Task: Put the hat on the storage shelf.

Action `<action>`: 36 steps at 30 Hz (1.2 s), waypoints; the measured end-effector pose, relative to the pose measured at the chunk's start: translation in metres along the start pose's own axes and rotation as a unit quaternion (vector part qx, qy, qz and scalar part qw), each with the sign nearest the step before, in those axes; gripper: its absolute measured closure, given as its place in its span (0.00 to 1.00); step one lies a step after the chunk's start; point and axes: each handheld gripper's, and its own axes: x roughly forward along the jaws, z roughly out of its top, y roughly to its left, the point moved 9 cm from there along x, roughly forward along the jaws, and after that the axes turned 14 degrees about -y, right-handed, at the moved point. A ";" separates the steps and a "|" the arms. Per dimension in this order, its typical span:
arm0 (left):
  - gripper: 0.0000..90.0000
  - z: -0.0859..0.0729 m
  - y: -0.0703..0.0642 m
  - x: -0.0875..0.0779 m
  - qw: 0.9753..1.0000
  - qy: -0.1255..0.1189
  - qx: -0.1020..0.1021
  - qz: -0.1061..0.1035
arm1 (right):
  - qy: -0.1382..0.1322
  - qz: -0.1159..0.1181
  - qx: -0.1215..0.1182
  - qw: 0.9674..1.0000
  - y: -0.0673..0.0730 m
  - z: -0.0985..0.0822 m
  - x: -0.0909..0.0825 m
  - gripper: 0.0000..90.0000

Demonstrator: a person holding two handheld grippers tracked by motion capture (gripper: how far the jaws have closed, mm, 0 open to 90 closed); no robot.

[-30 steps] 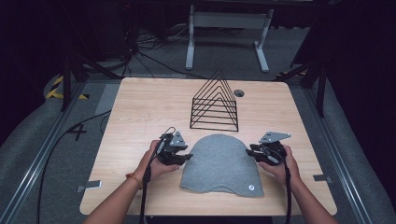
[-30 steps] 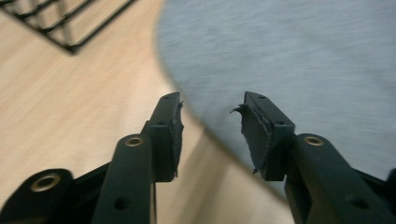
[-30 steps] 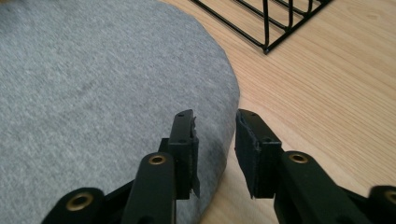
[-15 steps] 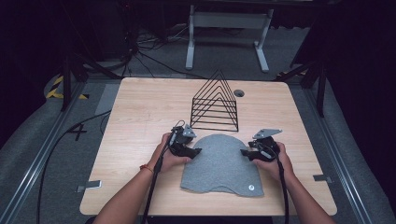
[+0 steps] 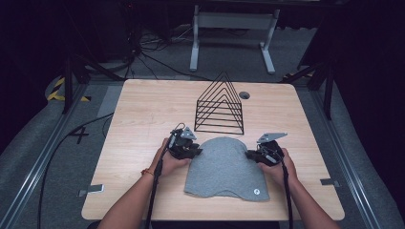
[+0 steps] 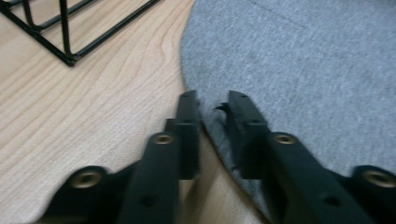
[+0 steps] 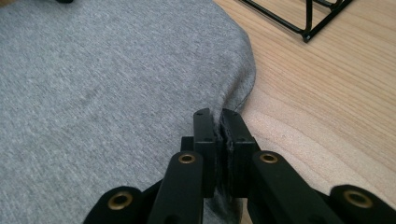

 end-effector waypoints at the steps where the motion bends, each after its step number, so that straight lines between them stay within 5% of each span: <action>1: 0.91 0.000 -0.001 0.001 1.000 0.000 -0.001 -0.006 | 0.000 0.001 -0.003 1.000 0.000 0.000 0.000 0.96; 4: 0.97 0.002 -0.003 0.000 1.000 0.011 0.027 -0.001 | -0.004 0.005 -0.008 1.000 0.000 0.000 -0.001 0.96; 11: 0.98 0.011 -0.008 -0.006 0.999 -0.004 0.040 0.000 | -0.027 0.005 -0.022 0.999 0.004 0.011 -0.010 0.96; 14: 0.98 0.027 -0.017 -0.017 0.998 -0.025 0.062 -0.003 | -0.050 0.006 -0.034 0.998 0.008 0.025 -0.022 0.96; 21: 0.98 0.057 -0.023 -0.035 0.995 -0.070 0.075 -0.003 | -0.088 0.002 -0.046 0.995 0.011 0.048 -0.044 0.96; 27: 0.98 0.077 -0.026 -0.046 0.992 -0.086 0.087 -0.002 | -0.113 -0.008 -0.054 0.992 0.009 0.068 -0.062 0.96; 36: 0.98 0.118 -0.035 -0.068 0.986 -0.111 0.125 -0.001 | -0.143 -0.017 -0.071 0.987 0.012 0.101 -0.085 0.96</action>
